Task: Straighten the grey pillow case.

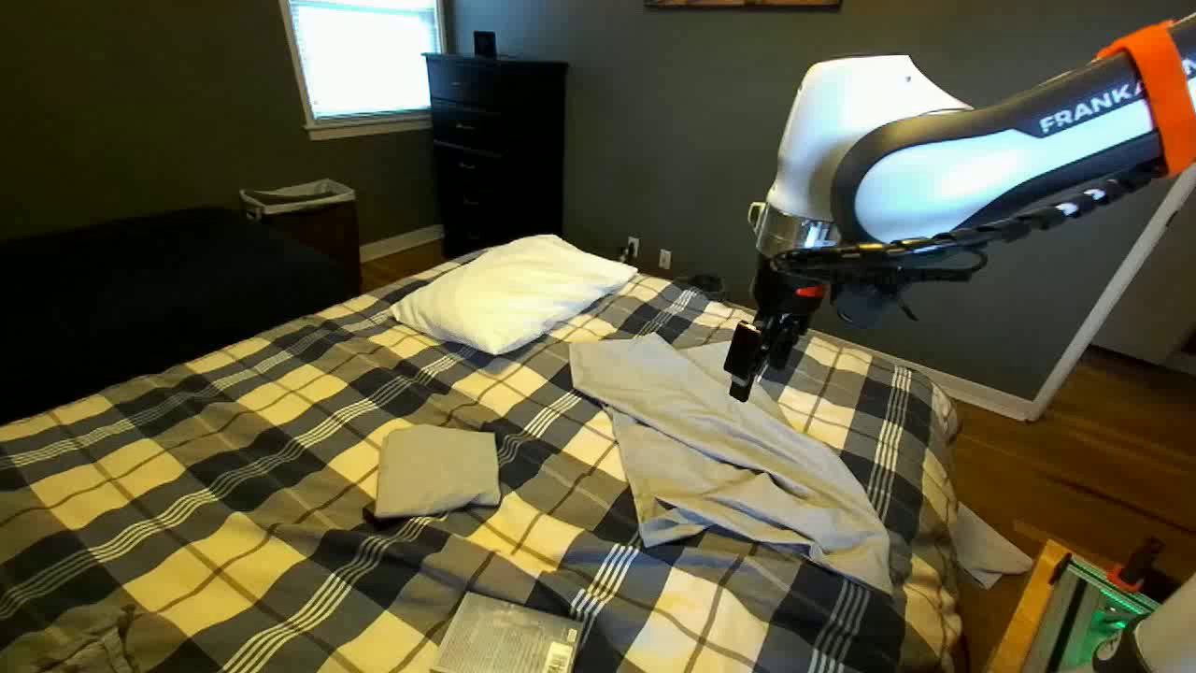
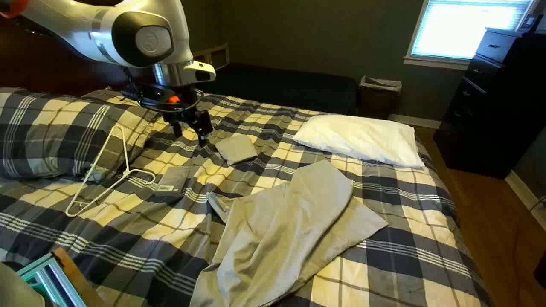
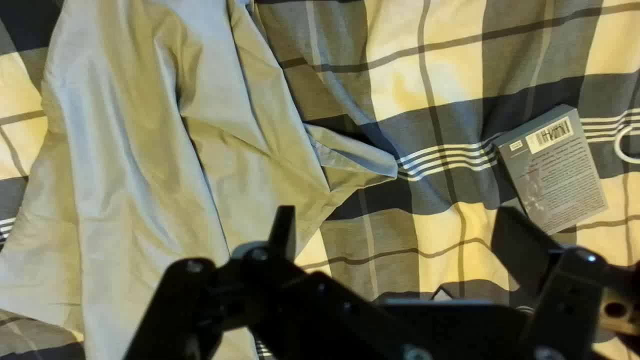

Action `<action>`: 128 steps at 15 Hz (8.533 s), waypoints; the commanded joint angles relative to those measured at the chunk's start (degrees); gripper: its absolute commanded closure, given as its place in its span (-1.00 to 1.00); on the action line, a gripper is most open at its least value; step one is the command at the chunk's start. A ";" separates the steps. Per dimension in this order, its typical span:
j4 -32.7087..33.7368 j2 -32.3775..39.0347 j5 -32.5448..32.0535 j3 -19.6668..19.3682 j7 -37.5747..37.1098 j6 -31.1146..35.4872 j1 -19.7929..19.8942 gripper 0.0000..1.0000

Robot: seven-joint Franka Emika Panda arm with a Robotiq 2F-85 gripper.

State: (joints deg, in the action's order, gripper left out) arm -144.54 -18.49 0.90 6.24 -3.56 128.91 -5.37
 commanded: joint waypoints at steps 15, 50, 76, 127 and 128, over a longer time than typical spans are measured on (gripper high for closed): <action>3.26 21.24 -15.32 3.23 -5.43 16.26 -0.10 -1.00; 19.69 56.45 -13.53 -17.90 -35.64 30.78 -24.08 -0.49; 15.85 48.72 -12.07 -2.59 -9.42 43.76 -23.65 0.96; -13.32 39.40 -45.05 -41.27 -17.38 31.06 -51.04 -1.00; -13.34 40.60 -46.06 -40.68 -17.18 31.90 -50.36 -1.00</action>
State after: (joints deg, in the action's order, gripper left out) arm -157.89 18.29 -40.67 -35.63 -22.17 157.50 -57.49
